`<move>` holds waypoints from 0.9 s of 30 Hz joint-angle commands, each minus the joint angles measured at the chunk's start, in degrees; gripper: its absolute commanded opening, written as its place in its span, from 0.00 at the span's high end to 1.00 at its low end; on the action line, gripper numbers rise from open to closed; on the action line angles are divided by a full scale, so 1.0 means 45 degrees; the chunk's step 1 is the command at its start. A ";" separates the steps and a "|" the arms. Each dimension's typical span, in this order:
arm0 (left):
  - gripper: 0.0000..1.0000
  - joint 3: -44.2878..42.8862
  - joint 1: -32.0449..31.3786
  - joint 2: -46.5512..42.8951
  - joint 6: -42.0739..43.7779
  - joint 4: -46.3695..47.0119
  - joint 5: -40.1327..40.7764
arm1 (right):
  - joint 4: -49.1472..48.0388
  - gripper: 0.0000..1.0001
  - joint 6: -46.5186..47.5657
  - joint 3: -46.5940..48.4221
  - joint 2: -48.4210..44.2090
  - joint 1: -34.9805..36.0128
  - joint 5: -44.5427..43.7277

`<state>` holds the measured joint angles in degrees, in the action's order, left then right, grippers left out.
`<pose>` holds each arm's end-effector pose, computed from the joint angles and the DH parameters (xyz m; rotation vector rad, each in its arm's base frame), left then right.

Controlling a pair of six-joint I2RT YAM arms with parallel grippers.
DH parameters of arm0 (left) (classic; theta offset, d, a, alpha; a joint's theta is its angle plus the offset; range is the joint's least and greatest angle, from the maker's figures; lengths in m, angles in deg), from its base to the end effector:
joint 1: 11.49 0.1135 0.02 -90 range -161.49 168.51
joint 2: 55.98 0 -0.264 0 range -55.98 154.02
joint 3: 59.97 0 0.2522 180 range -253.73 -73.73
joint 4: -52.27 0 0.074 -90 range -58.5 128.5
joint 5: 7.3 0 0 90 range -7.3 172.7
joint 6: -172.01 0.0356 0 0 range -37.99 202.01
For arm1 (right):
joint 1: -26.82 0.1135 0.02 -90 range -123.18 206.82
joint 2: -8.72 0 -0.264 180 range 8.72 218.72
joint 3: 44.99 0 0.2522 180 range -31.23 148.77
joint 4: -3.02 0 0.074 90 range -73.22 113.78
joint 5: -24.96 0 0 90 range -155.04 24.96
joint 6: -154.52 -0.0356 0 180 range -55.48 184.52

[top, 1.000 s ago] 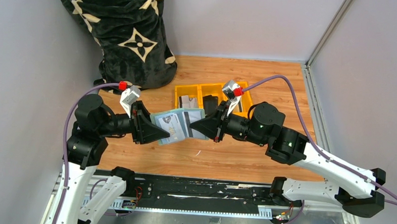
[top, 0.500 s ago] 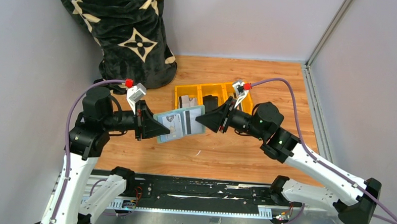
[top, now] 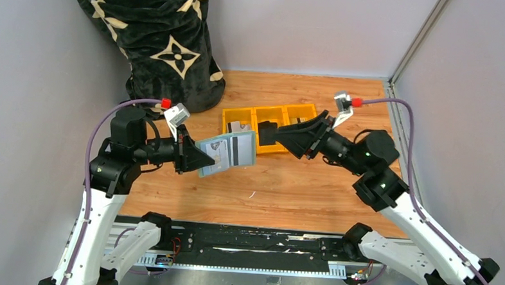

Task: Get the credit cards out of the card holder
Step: Remove the credit card from the card holder.

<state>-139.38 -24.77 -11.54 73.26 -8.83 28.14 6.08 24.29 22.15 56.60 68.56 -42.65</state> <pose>0.1132 -0.0565 0.4012 0.6924 1.8937 -1.2003 0.1280 0.1324 0.4223 -0.3915 1.4097 1.4472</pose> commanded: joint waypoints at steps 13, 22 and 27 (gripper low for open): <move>1.00 -0.0483 0.0002 0.0536 -0.0359 -0.0152 -0.0644 | -0.3755 0.51 -0.1859 0.0543 0.3457 0.1621 0.4436; 1.00 -0.0512 0.0001 0.0610 -0.0887 0.0222 -0.2172 | -0.4033 0.51 -0.2053 0.0093 0.4243 0.1778 0.4704; 1.00 -0.0483 0.0002 0.0480 -0.1435 0.0916 -0.2355 | -0.3971 0.51 -0.1972 0.0028 0.4432 0.1895 0.4769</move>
<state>-140.16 -24.77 -8.59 69.41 -8.37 20.66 -10.23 15.77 23.14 76.09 75.97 -22.91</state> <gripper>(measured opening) 0.120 0.489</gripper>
